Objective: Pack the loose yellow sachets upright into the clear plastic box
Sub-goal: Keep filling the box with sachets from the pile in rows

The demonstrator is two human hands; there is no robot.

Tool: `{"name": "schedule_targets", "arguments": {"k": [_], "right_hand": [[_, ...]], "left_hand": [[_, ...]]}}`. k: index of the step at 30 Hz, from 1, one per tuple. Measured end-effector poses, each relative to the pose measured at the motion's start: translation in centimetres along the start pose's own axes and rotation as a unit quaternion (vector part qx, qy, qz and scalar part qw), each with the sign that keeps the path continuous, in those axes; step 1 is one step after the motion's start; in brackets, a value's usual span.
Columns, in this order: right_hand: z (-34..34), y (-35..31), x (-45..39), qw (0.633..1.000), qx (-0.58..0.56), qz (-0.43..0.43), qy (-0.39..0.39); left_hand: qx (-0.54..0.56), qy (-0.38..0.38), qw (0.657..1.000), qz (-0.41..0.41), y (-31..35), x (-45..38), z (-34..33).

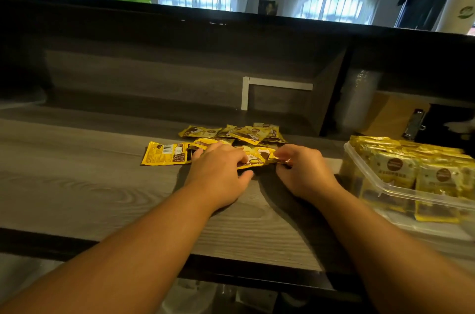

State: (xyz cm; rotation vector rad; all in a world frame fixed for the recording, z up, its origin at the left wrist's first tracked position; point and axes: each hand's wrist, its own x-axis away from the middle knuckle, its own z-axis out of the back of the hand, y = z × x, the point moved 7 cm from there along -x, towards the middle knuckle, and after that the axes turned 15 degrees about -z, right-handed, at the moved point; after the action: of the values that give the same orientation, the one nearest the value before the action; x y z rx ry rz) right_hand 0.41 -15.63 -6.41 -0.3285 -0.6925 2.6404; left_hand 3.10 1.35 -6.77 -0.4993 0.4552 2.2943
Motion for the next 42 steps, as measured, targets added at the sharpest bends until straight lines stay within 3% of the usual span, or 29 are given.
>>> {"name": "schedule_targets", "arguments": {"k": [4,8,11,14,17,23,26,29,36,39,42], "right_hand": [[0.8,-0.7,1.0,0.992,-0.115,0.007,-0.043],[0.1,-1.9,2.3,0.988,-0.085,0.034,-0.121],[0.2,-2.2,2.3,0.983,-0.147,0.044,-0.102],[1.2,-1.6,2.1,0.94,-0.332,0.007,-0.083],[1.3,-1.1,2.4,0.881,-0.454,-0.046,-0.125],[1.3,-1.6,2.9,0.89,-0.421,-0.024,-0.173],[1.1,-2.3,3.5,0.897,-0.39,0.006,-0.208],[0.8,-2.7,4.1,0.874,-0.418,0.001,-0.248],[0.5,-1.3,2.4,0.931,-0.317,-0.026,-0.179],[0.9,-1.2,2.4,0.924,-0.347,-0.026,-0.157],[2.3,-0.7,2.6,0.927,-0.37,-0.021,-0.062]], "left_hand": [[0.064,0.002,0.998,0.003,0.2,0.1,-0.1],[0.039,-0.046,0.998,0.001,0.4,0.2,-0.4],[0.043,-0.077,0.996,0.007,0.1,0.3,-0.8],[0.033,-0.078,0.996,0.001,0.3,0.4,-0.7],[0.035,-0.038,0.999,0.0,0.5,0.5,0.0],[0.079,0.064,0.995,-0.018,1.0,1.1,1.4],[0.114,0.153,0.982,-0.008,0.7,1.4,2.4],[0.15,0.216,0.964,0.034,0.2,1.7,3.2],[0.21,0.27,0.938,0.058,1.2,1.7,3.9],[0.224,0.279,0.933,0.047,2.4,1.2,4.3],[0.231,0.286,0.928,0.061,3.4,0.9,4.6]]}}
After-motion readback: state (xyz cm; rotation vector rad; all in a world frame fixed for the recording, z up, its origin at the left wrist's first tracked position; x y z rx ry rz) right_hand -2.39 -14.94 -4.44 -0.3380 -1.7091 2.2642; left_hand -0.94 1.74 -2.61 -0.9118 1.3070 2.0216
